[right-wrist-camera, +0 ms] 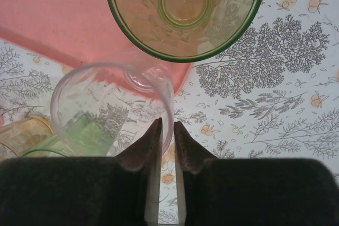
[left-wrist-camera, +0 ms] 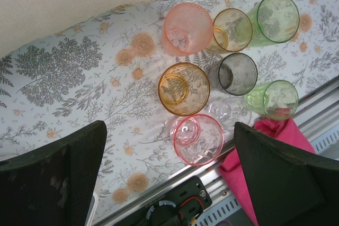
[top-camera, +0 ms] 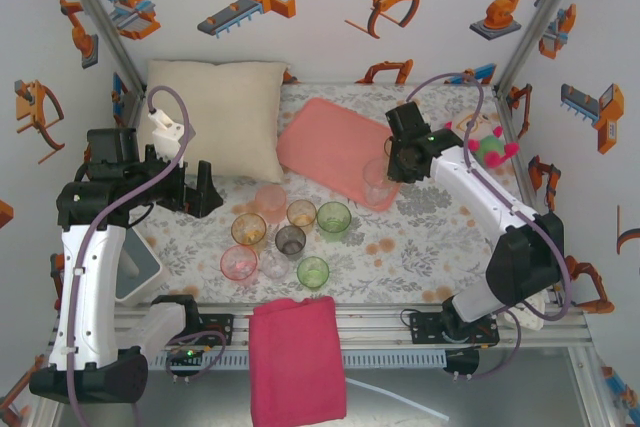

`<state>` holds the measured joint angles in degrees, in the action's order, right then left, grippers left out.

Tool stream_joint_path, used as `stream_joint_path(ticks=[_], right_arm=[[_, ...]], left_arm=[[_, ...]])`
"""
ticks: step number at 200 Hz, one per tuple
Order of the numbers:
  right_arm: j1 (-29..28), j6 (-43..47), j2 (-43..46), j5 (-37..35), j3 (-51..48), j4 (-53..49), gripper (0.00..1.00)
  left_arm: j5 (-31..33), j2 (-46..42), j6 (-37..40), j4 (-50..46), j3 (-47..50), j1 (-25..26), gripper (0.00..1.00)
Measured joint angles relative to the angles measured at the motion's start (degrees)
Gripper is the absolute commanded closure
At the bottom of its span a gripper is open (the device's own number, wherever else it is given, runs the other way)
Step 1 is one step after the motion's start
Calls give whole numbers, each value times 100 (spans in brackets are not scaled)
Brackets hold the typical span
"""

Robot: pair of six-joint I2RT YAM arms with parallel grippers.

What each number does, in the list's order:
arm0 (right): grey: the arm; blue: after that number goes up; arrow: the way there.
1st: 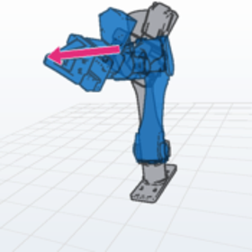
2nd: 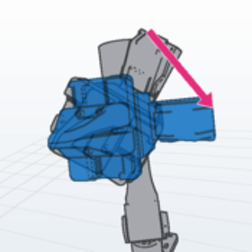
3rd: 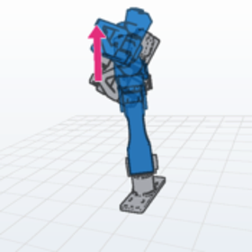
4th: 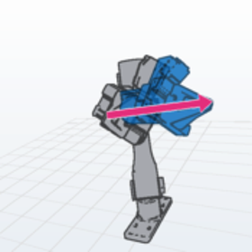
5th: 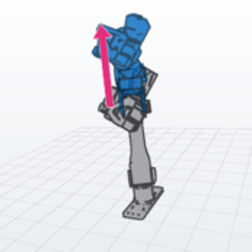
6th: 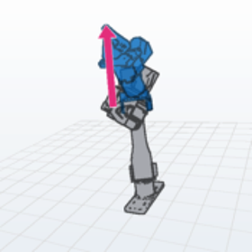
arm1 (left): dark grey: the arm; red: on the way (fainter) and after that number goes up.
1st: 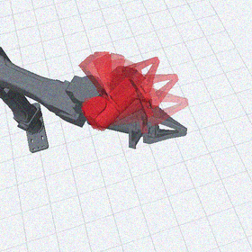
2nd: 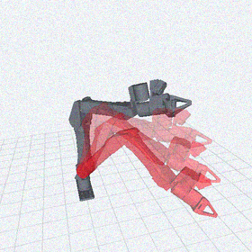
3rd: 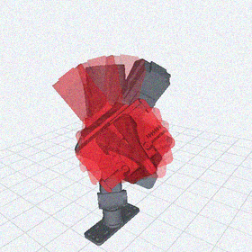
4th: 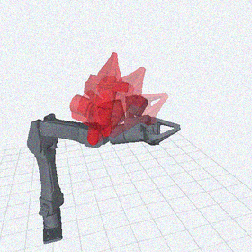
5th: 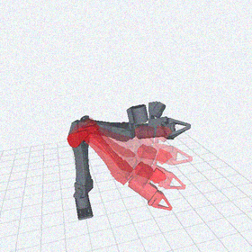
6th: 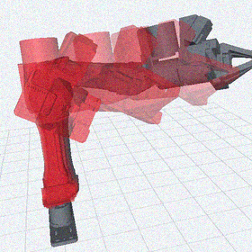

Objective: Place the glasses into the tray

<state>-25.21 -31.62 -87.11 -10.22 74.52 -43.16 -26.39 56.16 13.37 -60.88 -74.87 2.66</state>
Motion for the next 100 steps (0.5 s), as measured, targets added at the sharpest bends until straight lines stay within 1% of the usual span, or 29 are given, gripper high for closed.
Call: stream_joint_path(ticks=[13,38,100], right_arm=[[2,7,0,17,28,-26,71],[2,26,0,35,105,-76,67],[2,48,0,61,321,-162,66]], left_arm=[[0,0,2,0,0,0,3],[2,0,2,0,0,0,3],[13,0,2,-2,0,0,3]])
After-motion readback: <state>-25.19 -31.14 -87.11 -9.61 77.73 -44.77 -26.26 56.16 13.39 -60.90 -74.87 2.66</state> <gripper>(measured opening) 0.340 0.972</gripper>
